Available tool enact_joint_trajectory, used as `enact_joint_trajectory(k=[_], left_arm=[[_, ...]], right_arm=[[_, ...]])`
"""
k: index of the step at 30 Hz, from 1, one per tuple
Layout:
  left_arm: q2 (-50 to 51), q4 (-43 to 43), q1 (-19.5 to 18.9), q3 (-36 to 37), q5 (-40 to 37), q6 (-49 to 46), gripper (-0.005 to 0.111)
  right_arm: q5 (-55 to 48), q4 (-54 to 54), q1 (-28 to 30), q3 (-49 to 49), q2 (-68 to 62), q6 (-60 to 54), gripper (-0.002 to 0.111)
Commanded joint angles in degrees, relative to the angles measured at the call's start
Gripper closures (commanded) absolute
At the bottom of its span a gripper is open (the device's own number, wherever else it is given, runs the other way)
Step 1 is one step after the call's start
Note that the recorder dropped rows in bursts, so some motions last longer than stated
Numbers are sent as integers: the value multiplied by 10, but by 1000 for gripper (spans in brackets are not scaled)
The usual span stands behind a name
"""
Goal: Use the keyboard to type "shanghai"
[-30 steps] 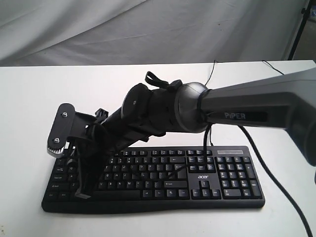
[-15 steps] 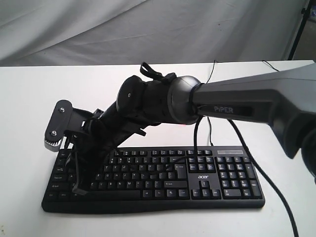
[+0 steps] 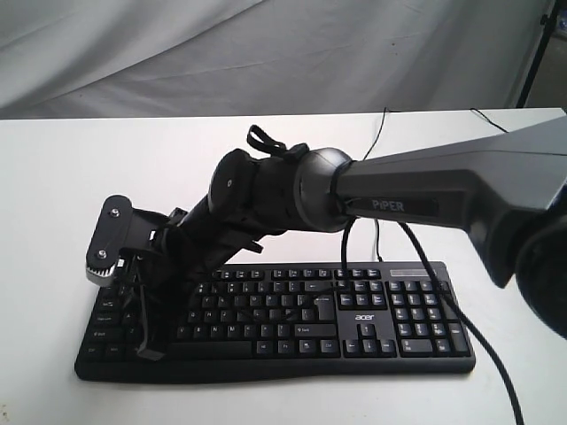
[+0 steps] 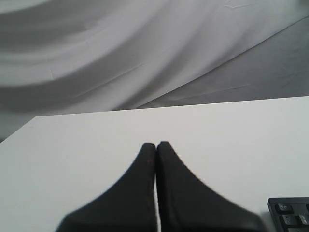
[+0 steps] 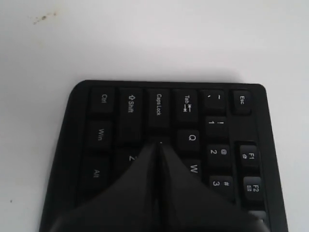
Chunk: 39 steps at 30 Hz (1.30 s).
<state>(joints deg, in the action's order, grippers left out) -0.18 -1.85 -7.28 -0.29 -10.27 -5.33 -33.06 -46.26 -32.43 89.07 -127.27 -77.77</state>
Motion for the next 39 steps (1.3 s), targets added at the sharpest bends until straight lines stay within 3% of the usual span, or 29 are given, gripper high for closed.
enact_joint_trajectory(k=[1, 39], left_arm=[[2, 0, 2, 3, 3, 2, 106], [2, 0, 2, 3, 3, 2, 106]], right_arm=[[2, 1, 0, 4, -5, -9, 108], [14, -29, 4, 4, -23, -46, 108]])
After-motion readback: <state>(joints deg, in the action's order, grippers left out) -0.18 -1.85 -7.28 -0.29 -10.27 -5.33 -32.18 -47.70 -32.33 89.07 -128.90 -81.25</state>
